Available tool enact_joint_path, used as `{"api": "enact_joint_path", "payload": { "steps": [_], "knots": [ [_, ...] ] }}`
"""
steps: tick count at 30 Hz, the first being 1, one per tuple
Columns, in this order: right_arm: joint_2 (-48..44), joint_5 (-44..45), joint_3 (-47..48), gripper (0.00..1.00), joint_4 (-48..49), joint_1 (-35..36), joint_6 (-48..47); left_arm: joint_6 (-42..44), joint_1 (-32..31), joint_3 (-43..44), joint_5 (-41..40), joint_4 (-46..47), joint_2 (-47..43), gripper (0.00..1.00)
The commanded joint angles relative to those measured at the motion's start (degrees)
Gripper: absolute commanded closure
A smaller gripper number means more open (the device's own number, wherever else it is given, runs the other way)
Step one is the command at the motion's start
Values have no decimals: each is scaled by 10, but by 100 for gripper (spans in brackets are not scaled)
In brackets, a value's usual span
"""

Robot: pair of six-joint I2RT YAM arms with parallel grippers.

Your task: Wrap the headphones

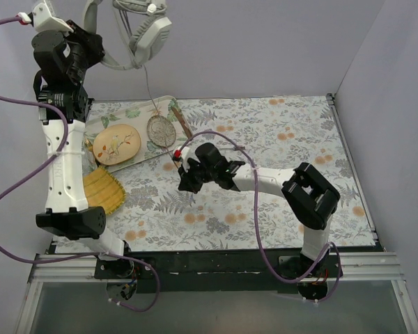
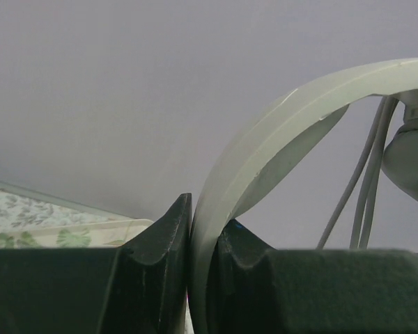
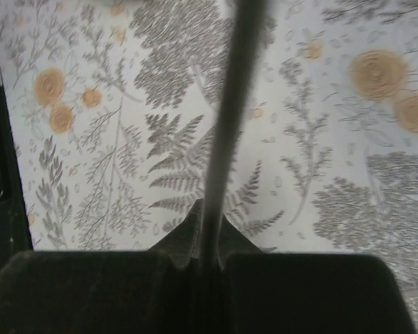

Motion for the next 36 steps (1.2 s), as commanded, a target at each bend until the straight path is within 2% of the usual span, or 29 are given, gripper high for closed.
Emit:
{"api": "enact_joint_path", "payload": {
  "steps": [1, 5, 11, 15, 18, 19, 23, 25, 26, 28, 30, 36],
  "knots": [
    [-38, 31, 40, 99, -152, 57, -71, -30, 51, -17, -55, 52, 30, 100],
    [-68, 49, 63, 99, -228, 97, -86, 60, 54, -91, -153, 141, 43, 100],
    [-113, 72, 144, 99, -340, 144, -98, 164, 56, -178, -218, 258, 47, 100],
    [-155, 107, 187, 99, -407, 145, -102, 288, 47, -267, -216, 333, 34, 100],
    [-188, 175, 239, 99, -450, 140, -110, 384, 17, -332, -222, 400, 19, 100],
    [-201, 190, 255, 99, -458, 138, -116, 454, 8, -386, -228, 421, 4, 100],
    [-223, 276, 317, 99, -484, 102, -135, 585, -41, -508, -223, 536, -48, 100],
    [-231, 292, 345, 99, -483, 62, -142, 593, -65, -527, -197, 519, -77, 100],
    [-233, 306, 353, 99, -478, 47, -146, 578, -71, -515, -172, 436, -84, 100],
    [-237, 320, 367, 99, -465, 8, -149, 555, -100, -498, -124, 340, -97, 100],
    [-242, 326, 374, 99, -442, -24, -153, 571, -151, -512, -128, 263, -119, 100],
    [-237, 336, 403, 99, -403, -121, -184, 597, -245, -568, -110, 143, -180, 100]
  ]
}}
